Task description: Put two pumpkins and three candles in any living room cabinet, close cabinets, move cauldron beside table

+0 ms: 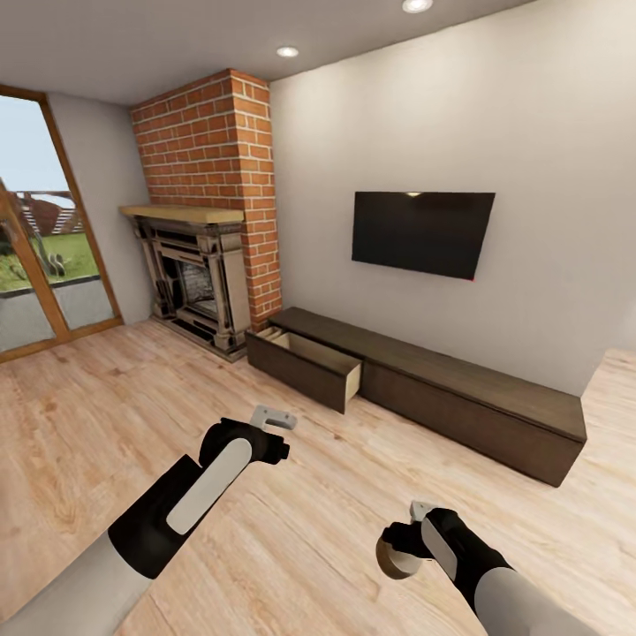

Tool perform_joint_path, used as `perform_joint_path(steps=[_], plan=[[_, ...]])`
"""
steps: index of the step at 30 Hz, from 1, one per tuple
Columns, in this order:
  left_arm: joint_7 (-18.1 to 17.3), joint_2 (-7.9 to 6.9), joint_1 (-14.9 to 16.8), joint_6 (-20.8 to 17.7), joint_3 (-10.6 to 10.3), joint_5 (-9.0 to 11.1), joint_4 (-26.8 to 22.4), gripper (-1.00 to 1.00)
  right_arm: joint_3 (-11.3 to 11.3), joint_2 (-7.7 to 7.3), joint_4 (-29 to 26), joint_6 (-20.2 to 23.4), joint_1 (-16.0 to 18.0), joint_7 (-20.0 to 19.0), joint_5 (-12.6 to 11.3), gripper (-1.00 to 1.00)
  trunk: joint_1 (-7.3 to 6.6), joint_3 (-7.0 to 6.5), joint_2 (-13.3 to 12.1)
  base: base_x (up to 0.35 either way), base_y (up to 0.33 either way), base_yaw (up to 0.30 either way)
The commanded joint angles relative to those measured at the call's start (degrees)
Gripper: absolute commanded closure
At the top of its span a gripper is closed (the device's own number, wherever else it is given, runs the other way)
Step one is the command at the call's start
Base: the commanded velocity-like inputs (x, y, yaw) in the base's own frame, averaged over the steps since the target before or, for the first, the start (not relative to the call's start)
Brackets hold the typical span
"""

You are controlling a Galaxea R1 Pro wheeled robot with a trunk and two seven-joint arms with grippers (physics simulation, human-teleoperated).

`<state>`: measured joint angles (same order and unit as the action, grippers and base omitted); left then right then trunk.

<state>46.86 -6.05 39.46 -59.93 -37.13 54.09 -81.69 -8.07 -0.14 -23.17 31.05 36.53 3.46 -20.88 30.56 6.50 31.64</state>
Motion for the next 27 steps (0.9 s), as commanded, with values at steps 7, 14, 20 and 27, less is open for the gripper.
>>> perform_joint_path(steps=[7, 14, 20, 27], plan=[[0.6, -0.1, 0.1, -0.1, -0.1, 0.6, 0.0, -1.0, -0.3, -0.03, -0.1, 0.2, 0.0, 0.4, -0.6, 1.0, 0.06, 0.1, 0.1, 0.31, -0.052, 0.042], [0.5, -0.04, 0.1, -0.1, -0.1, 0.6, 0.0, -1.0, -0.3, 0.05, -0.1, 0.2, 0.0, 0.4, -0.5, 1.0, 0.06, 0.1, 0.1, 0.31, -0.005, 0.151], [0.5, -0.03, 0.1, -0.1, -0.1, 0.6, 0.0, -1.0, -0.3, -0.02, -0.1, 0.2, 0.0, 0.4, -0.5, 1.0, 0.06, 0.1, 0.1, 0.31, 0.0, 0.059], [0.6, -0.02, 0.1, -0.1, -0.1, 0.6, 0.0, -1.0, -0.3, 0.04, -0.1, 0.2, 0.0, 0.4, -0.5, 1.0, 0.06, 0.02, 0.1, 0.31, 0.0, 0.136]])
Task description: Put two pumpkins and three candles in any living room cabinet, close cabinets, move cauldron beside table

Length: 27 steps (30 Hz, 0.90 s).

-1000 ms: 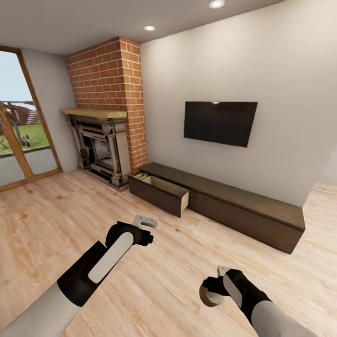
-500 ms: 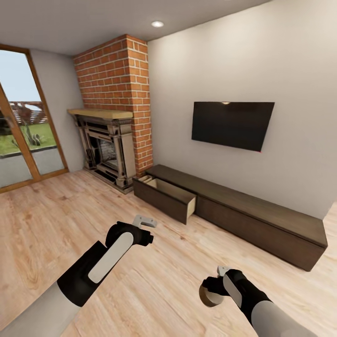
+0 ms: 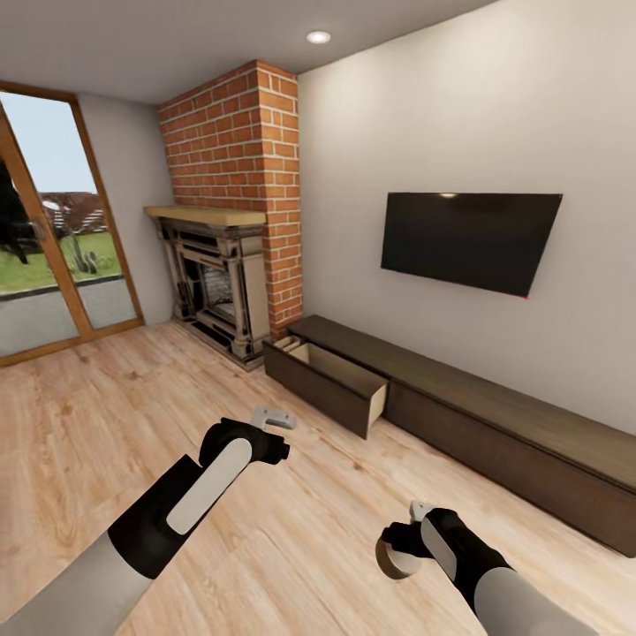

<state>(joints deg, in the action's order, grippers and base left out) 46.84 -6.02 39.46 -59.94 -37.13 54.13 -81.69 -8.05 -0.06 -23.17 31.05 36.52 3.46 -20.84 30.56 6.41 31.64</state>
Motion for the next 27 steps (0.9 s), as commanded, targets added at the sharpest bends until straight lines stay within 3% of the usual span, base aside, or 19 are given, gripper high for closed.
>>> perform_joint_path(steps=[1, 9, 21, 27], plan=[[0.6, -0.04, 0.1, -0.1, -0.1, 0.5, 0.0, -1.0, -0.3, -0.06, -0.1, 0.2, 0.0, 0.4, -0.6, 1.0, 0.06, 0.1, 0.1, 0.31, 0.0, 0.136], [0.6, -0.05, 0.1, -0.1, -0.1, 0.5, 0.0, -1.0, -0.3, -0.03, -0.1, 0.2, 0.0, 0.4, -0.6, 1.0, 0.06, 0.04, 0.1, 0.31, 0.035, 0.068], [0.6, -0.05, 0.1, -0.1, -0.1, 0.5, 0.0, -1.0, -0.3, 0.05, -0.1, 0.2, 0.0, 0.4, -0.6, 1.0, 0.06, -0.37, 0.1, 0.31, 0.134, 0.243], [0.6, -0.06, 0.1, -0.1, -0.1, 0.5, 0.0, -1.0, -0.6, 0.13, -0.2, -0.5, 0.0, 0.3, -0.6, 1.0, 0.06, -0.41, 0.1, 0.31, 0.143, 0.089]])
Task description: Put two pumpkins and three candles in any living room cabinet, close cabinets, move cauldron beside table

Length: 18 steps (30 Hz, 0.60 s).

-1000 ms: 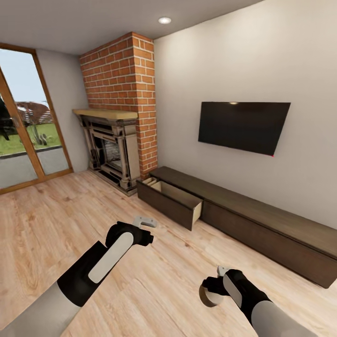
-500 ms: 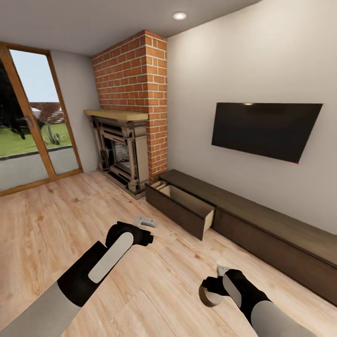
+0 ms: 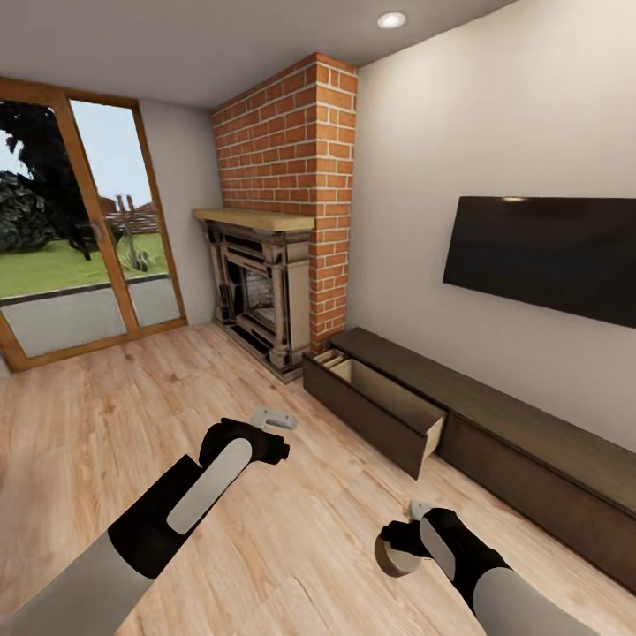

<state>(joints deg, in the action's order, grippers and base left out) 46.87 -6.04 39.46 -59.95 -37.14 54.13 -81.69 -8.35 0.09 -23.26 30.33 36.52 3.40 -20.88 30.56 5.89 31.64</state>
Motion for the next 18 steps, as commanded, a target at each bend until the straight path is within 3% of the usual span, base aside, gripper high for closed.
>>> perform_joint_path(steps=[1, 18], plan=[[0.6, -0.05, 0.1, -0.1, -0.1, 0.5, -0.1, -1.0, -0.4, -0.02, -0.1, -1.2, 0.0, 0.4, -0.5, 1.0, 0.06, 0.11, 0.1, 0.31, 0.143, 0.018], [0.5, -0.03, 0.1, -0.1, -0.1, 0.5, 0.6, -1.0, -0.5, 0.23, 0.0, -3.1, 0.0, 0.5, -0.5, 1.0, 0.06, 0.11, 0.1, 0.309, 0.143, 0.003]])
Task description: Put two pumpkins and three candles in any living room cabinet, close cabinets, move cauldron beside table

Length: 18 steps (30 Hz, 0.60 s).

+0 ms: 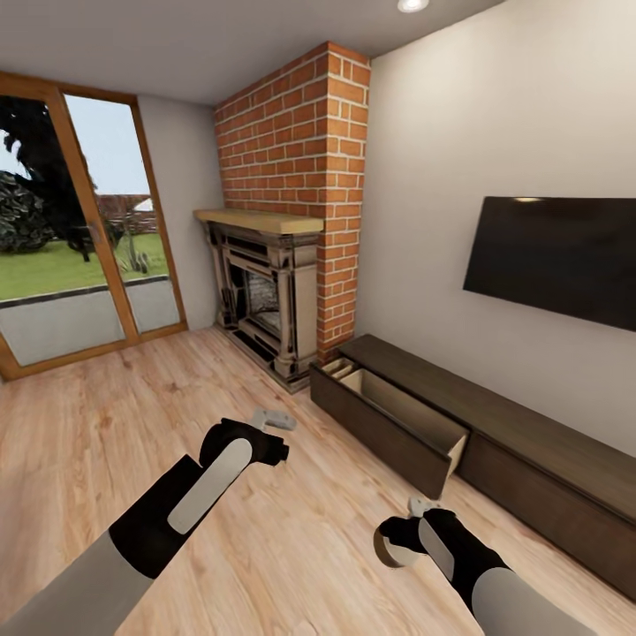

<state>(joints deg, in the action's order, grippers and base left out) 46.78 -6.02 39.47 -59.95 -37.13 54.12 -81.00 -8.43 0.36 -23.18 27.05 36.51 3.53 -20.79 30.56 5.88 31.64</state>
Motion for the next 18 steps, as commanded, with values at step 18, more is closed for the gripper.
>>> perform_joint_path(steps=[18], plan=[[0.7, -0.1, 0.1, -0.1, -0.1, 0.5, 0.0, -1.0, -0.3, -0.03, -0.1, 0.1, 0.0, 0.4, -0.6, 1.0, 0.06, 0.11, 0.1, 0.296, 0.163, 0.021]])
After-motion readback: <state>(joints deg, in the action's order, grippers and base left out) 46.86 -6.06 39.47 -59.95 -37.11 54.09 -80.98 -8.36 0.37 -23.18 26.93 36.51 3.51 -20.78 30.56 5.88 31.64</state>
